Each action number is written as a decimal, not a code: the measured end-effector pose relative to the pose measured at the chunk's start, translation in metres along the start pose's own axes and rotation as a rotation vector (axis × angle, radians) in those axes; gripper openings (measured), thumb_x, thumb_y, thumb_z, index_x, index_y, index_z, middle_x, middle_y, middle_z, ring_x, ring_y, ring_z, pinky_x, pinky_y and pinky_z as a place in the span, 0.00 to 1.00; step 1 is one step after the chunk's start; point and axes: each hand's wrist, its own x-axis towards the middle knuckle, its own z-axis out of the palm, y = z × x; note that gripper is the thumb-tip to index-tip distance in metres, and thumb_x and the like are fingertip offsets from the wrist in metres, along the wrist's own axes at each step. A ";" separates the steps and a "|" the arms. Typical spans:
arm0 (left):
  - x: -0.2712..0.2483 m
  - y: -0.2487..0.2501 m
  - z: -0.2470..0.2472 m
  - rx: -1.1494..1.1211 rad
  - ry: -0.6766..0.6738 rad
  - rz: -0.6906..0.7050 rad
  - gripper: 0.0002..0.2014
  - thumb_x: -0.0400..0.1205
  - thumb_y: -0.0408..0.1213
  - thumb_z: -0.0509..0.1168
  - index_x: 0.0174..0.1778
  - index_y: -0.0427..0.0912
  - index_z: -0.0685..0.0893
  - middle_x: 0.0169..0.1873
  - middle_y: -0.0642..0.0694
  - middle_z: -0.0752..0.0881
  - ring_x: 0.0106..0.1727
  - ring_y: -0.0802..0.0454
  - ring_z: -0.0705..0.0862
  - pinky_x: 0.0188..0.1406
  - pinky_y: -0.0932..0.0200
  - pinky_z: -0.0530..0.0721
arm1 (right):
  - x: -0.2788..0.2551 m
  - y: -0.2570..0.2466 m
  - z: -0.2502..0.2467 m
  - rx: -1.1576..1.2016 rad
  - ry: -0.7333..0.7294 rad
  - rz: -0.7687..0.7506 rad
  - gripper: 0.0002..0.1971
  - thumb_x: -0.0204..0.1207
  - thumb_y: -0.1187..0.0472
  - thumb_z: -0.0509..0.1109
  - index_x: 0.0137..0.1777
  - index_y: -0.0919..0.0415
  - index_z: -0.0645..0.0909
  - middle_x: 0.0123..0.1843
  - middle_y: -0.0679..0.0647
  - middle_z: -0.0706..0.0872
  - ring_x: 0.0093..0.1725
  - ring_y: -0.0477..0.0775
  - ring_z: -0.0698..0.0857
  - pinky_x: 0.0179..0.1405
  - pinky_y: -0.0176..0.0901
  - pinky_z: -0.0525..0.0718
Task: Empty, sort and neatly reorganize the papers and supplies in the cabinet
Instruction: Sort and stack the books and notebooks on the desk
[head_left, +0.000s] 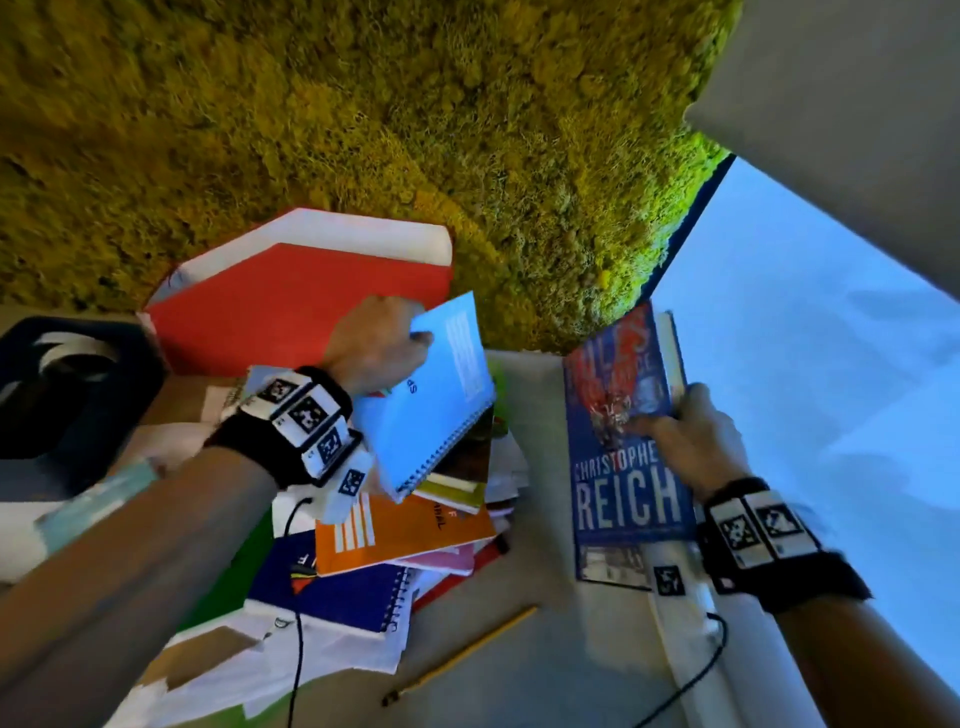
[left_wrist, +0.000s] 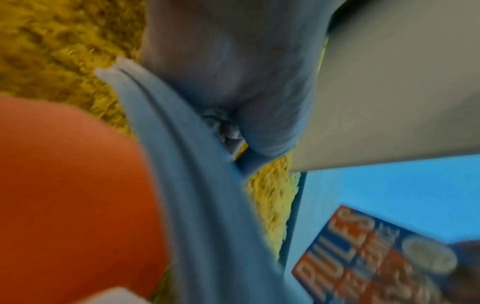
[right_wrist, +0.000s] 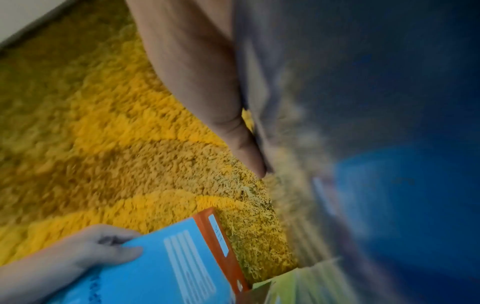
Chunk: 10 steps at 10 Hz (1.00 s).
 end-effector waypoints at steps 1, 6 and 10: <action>-0.010 -0.026 0.041 0.088 -0.077 -0.173 0.09 0.82 0.39 0.64 0.47 0.35 0.80 0.48 0.32 0.86 0.51 0.32 0.84 0.46 0.45 0.83 | -0.007 -0.005 0.002 -0.086 0.023 -0.082 0.20 0.71 0.53 0.76 0.50 0.63 0.70 0.44 0.59 0.79 0.47 0.65 0.79 0.44 0.52 0.75; -0.154 0.058 0.207 0.202 -0.856 0.434 0.36 0.75 0.68 0.55 0.75 0.49 0.72 0.79 0.44 0.69 0.83 0.41 0.62 0.82 0.37 0.58 | -0.018 0.029 0.006 0.323 0.219 -0.279 0.20 0.71 0.56 0.78 0.58 0.57 0.74 0.41 0.48 0.82 0.40 0.55 0.80 0.32 0.43 0.72; -0.083 0.105 0.139 -0.982 -0.374 -0.676 0.04 0.89 0.36 0.57 0.52 0.45 0.77 0.43 0.49 0.83 0.42 0.51 0.84 0.53 0.50 0.88 | -0.011 0.038 0.016 0.404 0.276 -0.298 0.24 0.67 0.55 0.80 0.59 0.54 0.74 0.44 0.45 0.85 0.44 0.57 0.86 0.39 0.51 0.85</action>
